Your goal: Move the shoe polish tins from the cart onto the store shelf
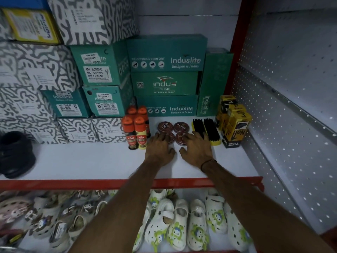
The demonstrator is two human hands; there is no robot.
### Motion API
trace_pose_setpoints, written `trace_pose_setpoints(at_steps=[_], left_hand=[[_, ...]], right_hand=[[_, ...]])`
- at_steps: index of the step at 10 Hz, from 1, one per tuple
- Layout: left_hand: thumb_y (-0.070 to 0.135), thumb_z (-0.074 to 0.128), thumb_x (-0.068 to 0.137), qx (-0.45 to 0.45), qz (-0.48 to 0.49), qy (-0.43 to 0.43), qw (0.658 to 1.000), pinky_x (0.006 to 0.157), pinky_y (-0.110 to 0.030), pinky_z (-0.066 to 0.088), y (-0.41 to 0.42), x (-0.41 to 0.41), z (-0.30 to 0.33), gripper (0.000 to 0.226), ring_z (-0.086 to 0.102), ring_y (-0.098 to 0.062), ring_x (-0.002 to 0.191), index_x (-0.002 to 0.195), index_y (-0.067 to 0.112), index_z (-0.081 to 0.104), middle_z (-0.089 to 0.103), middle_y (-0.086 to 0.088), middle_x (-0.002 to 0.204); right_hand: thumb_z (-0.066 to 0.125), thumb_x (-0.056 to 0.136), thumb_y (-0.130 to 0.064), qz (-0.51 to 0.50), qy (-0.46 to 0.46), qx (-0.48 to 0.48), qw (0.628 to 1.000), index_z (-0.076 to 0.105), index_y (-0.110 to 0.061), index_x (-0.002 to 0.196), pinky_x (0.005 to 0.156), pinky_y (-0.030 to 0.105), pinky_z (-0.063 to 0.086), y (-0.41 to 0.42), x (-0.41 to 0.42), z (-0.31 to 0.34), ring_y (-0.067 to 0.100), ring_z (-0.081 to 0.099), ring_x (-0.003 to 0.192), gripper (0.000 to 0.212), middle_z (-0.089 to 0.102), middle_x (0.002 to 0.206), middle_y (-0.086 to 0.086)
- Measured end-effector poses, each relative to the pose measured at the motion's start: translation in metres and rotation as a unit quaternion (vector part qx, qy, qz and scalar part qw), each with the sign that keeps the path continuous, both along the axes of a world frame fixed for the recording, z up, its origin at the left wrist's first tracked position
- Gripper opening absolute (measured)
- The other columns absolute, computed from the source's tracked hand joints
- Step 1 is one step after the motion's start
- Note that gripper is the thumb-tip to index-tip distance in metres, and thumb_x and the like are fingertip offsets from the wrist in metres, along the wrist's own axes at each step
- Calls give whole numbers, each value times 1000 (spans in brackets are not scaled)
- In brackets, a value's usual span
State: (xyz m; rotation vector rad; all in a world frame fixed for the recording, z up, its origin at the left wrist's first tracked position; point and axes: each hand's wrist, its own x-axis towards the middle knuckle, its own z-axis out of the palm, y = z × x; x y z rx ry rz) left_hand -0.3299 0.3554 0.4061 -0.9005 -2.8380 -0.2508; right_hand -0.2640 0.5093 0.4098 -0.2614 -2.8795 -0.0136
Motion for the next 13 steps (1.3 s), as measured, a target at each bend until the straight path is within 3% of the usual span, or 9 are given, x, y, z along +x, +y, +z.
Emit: trace_pose_setpoints(at_steps=[3,4,7,11,13], left_hand=[[31,59,94,14,-52,4,999,125,-49,26,12,16,9,71,28,-34,153,155,9,31,32,-14,165],[31,58,94,19,-113,3,993,125,-51,22,35,29,13,68,26,-35,154,155,10,33,33,-13,164],[30,50,99,-20,-156,-3,988,128,-49,16,90,40,2,69,18,-31,157,160,10,22,19,-11,170],[26,48,99,-34,-162,-5,986,129,-48,15,97,41,2,71,14,-28,159,161,9,17,14,-12,171],[33,38,104,-17,-116,54,992,131,-49,7,71,35,28,69,6,-30,160,162,9,9,6,-11,172]], right_hand=[[57,88,-35,-23,44,-39,998,55,-8,137,110,47,39,11,21,15,27,49,136,56,60,142,10],[59,88,-32,-49,41,-50,997,52,-3,138,110,45,40,27,37,21,30,48,136,58,58,142,16],[55,92,-24,-38,-25,-25,999,41,0,147,113,42,41,60,56,17,32,45,141,61,45,154,21],[49,97,-18,-18,-44,-43,998,28,5,153,126,40,25,67,50,10,32,29,152,65,31,162,23],[47,96,-19,-37,43,-15,998,35,1,151,118,44,39,60,56,34,34,38,146,59,41,158,21]])
